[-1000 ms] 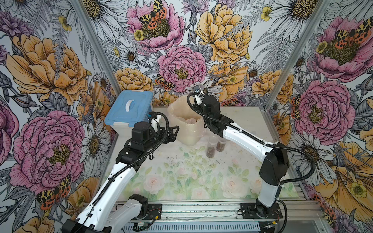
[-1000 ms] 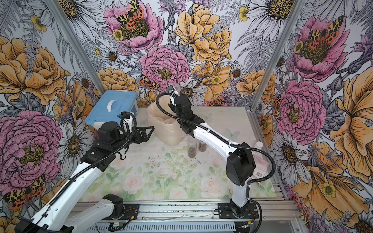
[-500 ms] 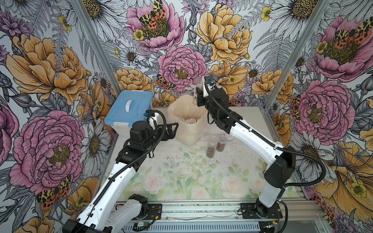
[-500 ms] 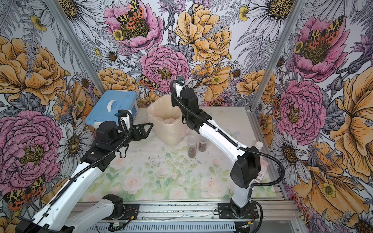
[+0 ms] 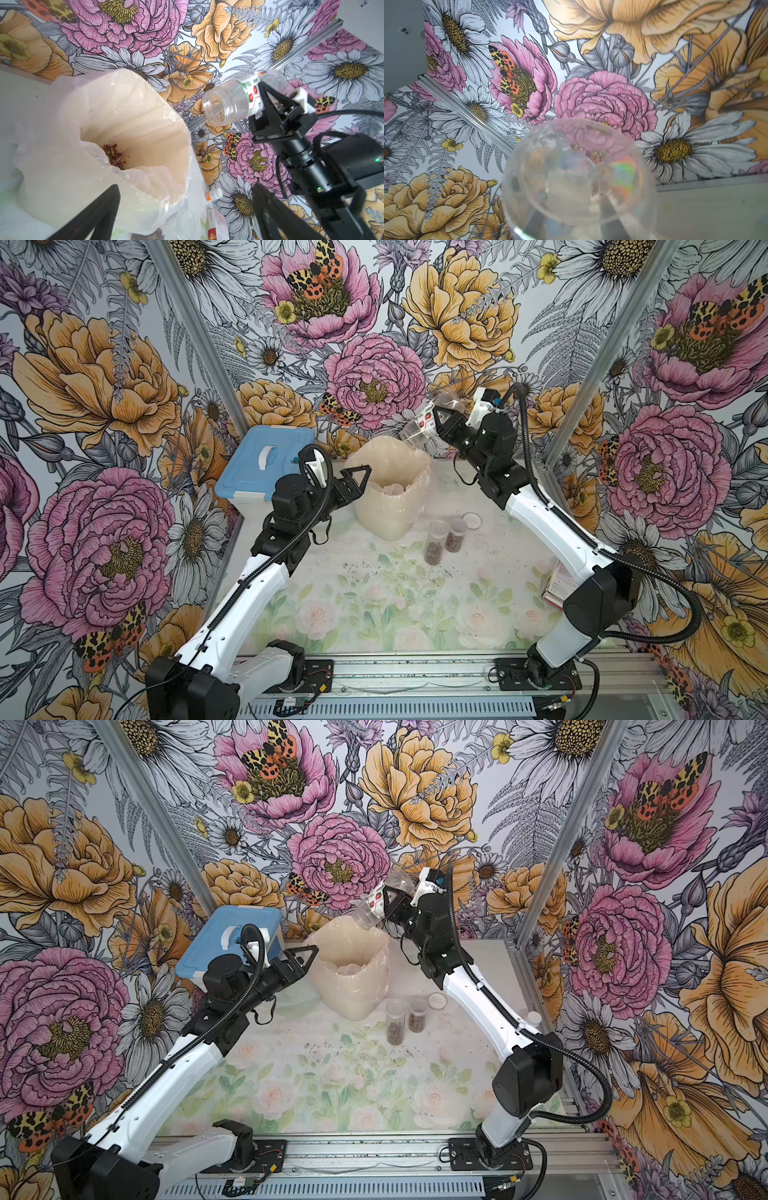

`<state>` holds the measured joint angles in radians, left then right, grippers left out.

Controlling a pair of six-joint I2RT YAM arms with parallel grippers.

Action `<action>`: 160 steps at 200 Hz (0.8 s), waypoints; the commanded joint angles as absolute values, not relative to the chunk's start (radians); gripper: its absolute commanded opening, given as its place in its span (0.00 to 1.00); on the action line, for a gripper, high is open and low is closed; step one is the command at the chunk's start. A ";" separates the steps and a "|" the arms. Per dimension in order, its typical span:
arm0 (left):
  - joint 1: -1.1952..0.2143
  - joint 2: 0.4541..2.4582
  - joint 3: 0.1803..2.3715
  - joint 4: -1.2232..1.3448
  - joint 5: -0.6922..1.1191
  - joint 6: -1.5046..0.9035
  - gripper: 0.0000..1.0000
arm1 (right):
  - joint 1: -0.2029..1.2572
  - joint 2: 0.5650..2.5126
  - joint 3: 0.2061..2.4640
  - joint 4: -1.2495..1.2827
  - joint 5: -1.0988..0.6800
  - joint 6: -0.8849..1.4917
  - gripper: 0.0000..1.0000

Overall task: Empty the moldy dried flower tea in the jars
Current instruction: Pour the moldy dried flower tea into the trash bin, then place the jar at the center of the board.

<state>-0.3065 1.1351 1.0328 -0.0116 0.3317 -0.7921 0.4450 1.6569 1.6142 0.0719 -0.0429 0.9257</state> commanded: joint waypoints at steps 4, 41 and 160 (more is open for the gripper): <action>-0.331 1.191 1.134 0.069 0.360 -0.891 0.99 | 0.428 1.622 1.556 0.205 -0.131 1.192 0.20; -0.365 1.309 1.263 0.037 0.381 -0.933 0.99 | 0.418 1.607 1.466 0.326 -0.165 1.341 0.20; -0.433 1.503 1.480 -0.087 0.407 -0.942 0.99 | 0.417 1.587 1.369 0.453 -0.196 1.489 0.19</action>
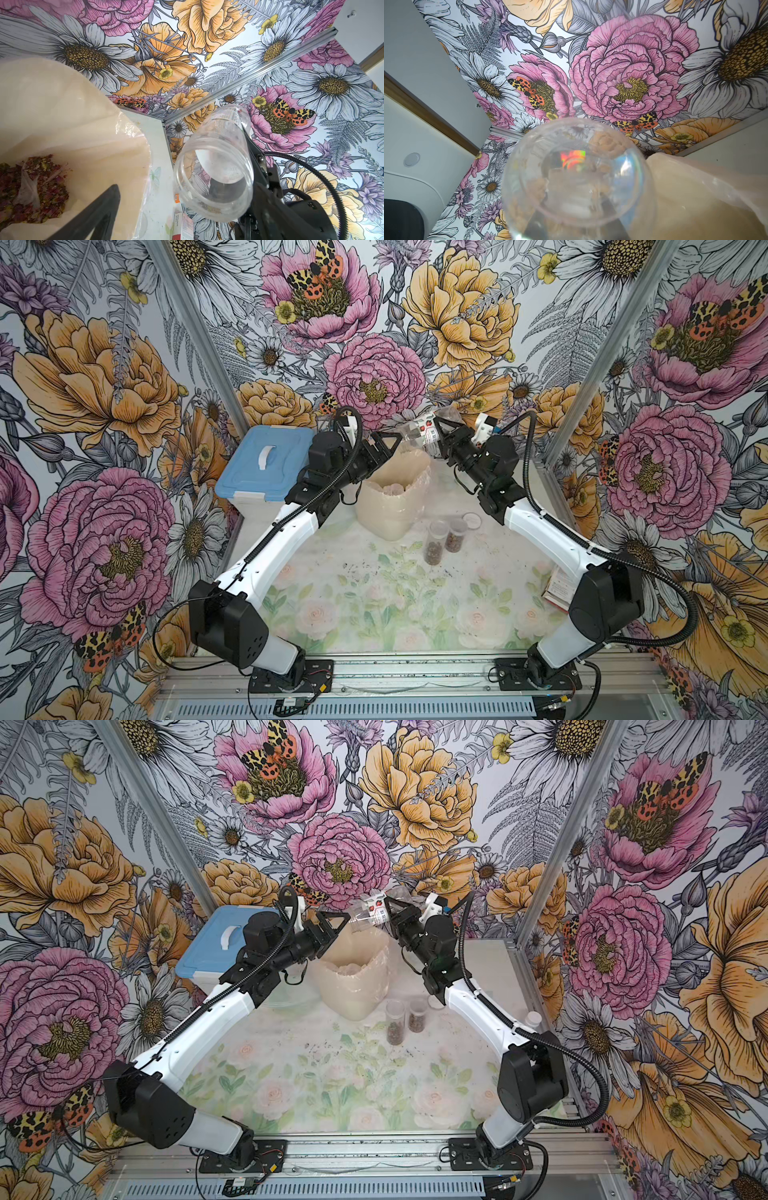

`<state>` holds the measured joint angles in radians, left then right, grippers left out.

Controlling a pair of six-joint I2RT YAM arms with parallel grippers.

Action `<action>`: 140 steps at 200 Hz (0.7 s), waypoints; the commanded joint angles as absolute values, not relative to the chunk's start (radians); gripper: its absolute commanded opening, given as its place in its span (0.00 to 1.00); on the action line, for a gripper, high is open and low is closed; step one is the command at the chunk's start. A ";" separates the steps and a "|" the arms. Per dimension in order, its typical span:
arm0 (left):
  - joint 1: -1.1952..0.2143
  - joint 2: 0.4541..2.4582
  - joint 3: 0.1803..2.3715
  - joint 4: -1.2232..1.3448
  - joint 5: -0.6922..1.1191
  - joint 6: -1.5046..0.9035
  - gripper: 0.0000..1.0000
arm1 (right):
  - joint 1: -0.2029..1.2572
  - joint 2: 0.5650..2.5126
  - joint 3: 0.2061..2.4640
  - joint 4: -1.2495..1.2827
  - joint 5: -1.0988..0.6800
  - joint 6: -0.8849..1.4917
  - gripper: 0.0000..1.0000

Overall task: Empty the moldy dried flower tea in the jars
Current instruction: Place the jar at the center of the board.

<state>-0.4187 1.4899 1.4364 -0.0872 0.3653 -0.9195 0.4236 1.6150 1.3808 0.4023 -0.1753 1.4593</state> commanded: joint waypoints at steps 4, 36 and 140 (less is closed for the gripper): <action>-0.434 1.505 1.480 -0.079 0.409 -0.946 0.99 | 0.419 1.587 1.368 0.453 -0.195 1.491 0.19; -0.437 1.526 1.488 -0.062 0.419 -0.968 0.99 | 0.417 1.588 1.358 0.467 -0.201 1.509 0.18; -0.468 1.587 1.528 -0.039 0.423 -0.986 0.62 | 0.420 1.572 1.319 0.494 -0.208 1.546 0.20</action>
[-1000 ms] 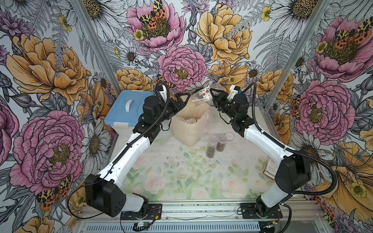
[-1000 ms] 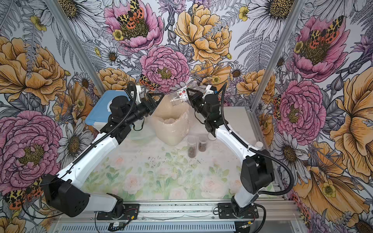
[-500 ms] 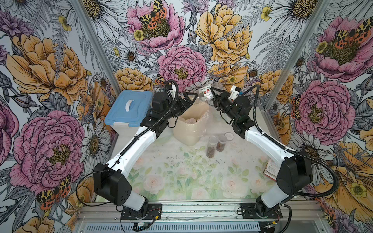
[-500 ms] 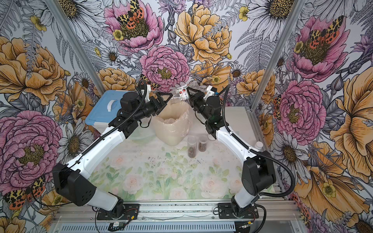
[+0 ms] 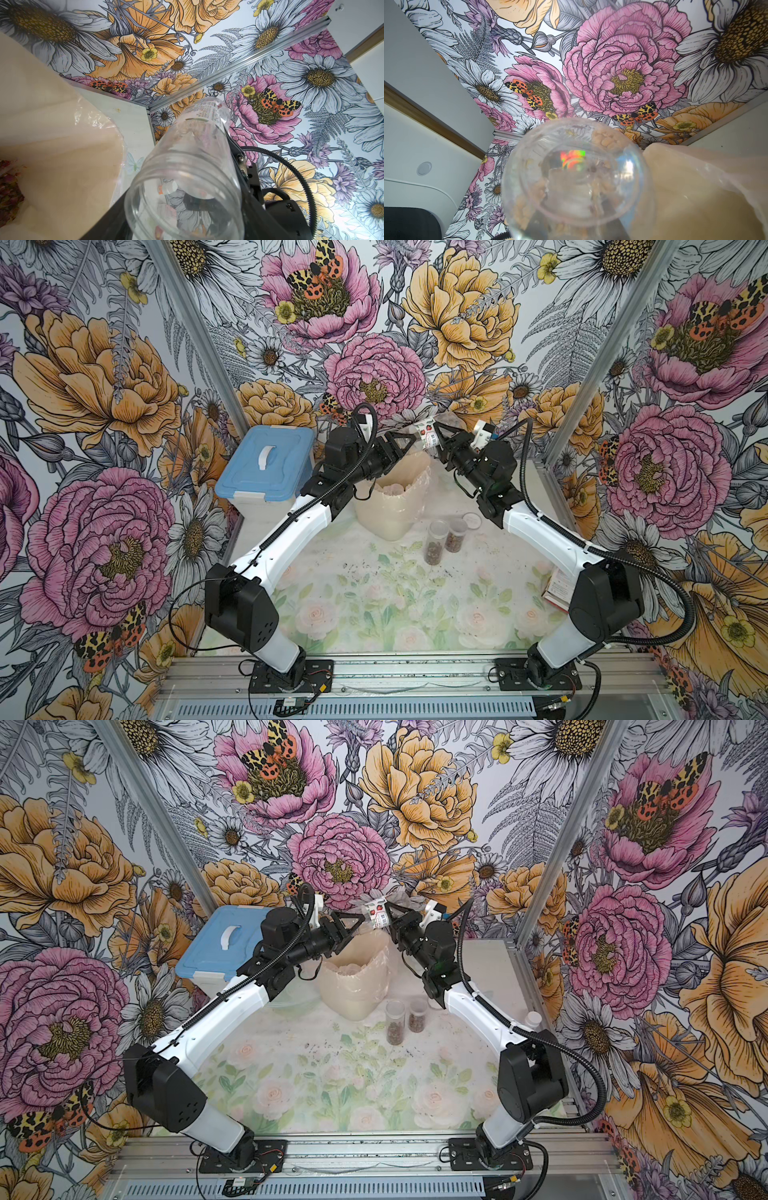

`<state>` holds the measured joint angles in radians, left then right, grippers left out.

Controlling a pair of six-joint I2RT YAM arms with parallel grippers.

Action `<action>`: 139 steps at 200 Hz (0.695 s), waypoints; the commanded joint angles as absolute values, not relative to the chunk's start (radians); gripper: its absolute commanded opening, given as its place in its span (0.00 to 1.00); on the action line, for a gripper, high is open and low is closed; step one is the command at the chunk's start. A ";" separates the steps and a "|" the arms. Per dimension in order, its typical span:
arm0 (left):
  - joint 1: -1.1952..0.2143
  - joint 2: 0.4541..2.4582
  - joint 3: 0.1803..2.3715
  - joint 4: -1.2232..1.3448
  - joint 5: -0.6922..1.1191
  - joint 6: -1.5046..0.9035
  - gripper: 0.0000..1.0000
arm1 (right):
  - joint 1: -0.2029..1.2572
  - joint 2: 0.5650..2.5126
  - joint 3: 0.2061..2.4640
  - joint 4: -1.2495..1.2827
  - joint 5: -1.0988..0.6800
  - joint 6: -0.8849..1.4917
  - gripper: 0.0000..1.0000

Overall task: Empty the moldy dried flower tea in the jars
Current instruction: Place the jar at the center of the board.

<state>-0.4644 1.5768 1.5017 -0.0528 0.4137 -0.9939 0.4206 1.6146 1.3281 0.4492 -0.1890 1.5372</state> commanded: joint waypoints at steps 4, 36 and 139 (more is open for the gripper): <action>-0.469 1.588 1.528 -0.040 0.424 -0.986 0.60 | 0.421 1.571 1.317 0.495 -0.207 1.545 0.20; -0.474 1.592 1.528 -0.043 0.423 -0.977 0.46 | 0.420 1.565 1.302 0.501 -0.203 1.549 0.26; -0.486 1.572 1.537 -0.118 0.400 -0.887 0.31 | 0.413 1.524 1.242 0.518 -0.186 1.543 0.62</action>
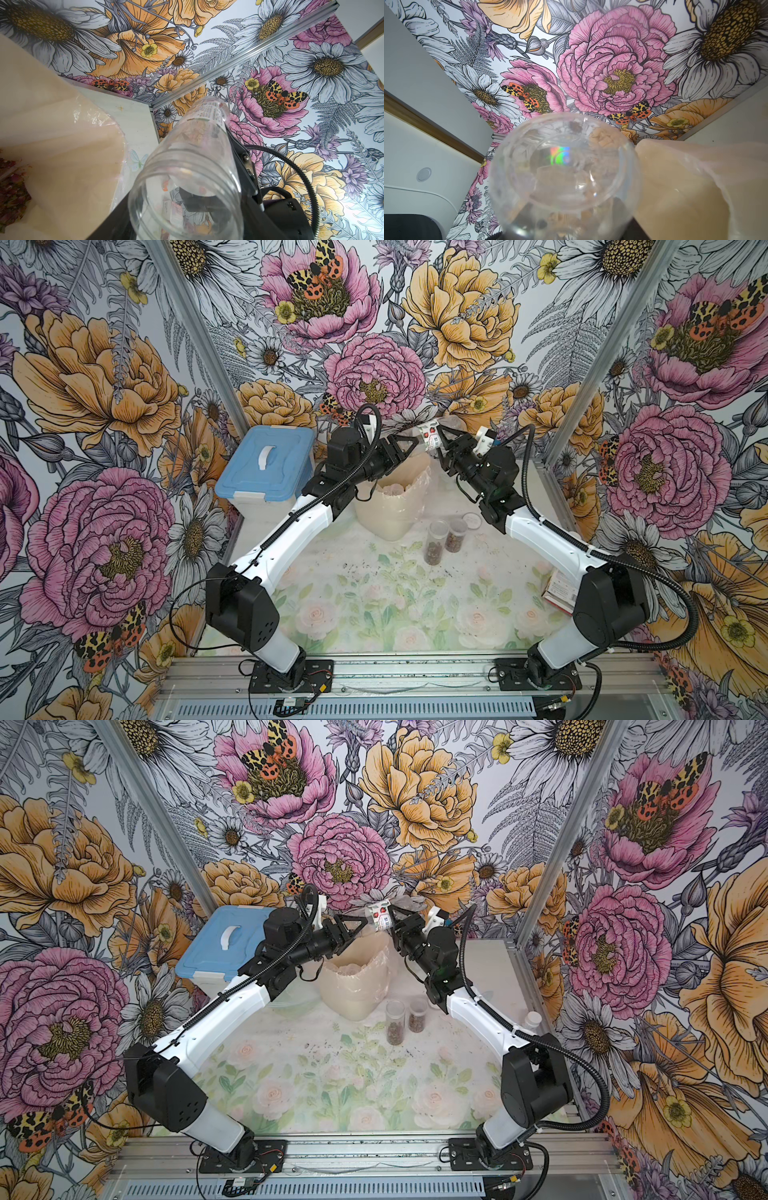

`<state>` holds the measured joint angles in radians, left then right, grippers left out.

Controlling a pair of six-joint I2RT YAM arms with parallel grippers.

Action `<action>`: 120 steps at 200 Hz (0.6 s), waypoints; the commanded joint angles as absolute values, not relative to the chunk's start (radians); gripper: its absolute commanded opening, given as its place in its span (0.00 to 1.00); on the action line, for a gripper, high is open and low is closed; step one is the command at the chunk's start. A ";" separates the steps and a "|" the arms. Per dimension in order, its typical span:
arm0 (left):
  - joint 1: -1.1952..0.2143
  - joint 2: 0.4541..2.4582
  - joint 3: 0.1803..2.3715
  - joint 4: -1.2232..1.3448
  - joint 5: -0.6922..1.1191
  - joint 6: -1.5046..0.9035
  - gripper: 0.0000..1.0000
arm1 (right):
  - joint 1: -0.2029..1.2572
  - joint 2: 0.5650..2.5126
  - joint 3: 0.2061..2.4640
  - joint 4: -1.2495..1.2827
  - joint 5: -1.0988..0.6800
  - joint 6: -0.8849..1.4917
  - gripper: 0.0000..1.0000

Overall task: Empty the moldy dried flower tea in the jars
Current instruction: Place the jar at the center of the board.

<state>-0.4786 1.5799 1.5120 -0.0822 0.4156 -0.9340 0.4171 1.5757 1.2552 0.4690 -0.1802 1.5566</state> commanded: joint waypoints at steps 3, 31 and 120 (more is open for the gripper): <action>-0.487 1.572 1.537 -0.118 0.401 -0.886 0.30 | 0.413 1.522 1.241 0.519 -0.186 1.541 0.63; -0.493 1.569 1.555 -0.168 0.390 -0.840 0.30 | 0.404 1.485 1.211 0.503 -0.184 1.490 0.70; -0.551 1.605 1.713 -0.523 0.338 -0.517 0.28 | 0.327 1.183 1.188 -0.100 -0.128 0.708 0.83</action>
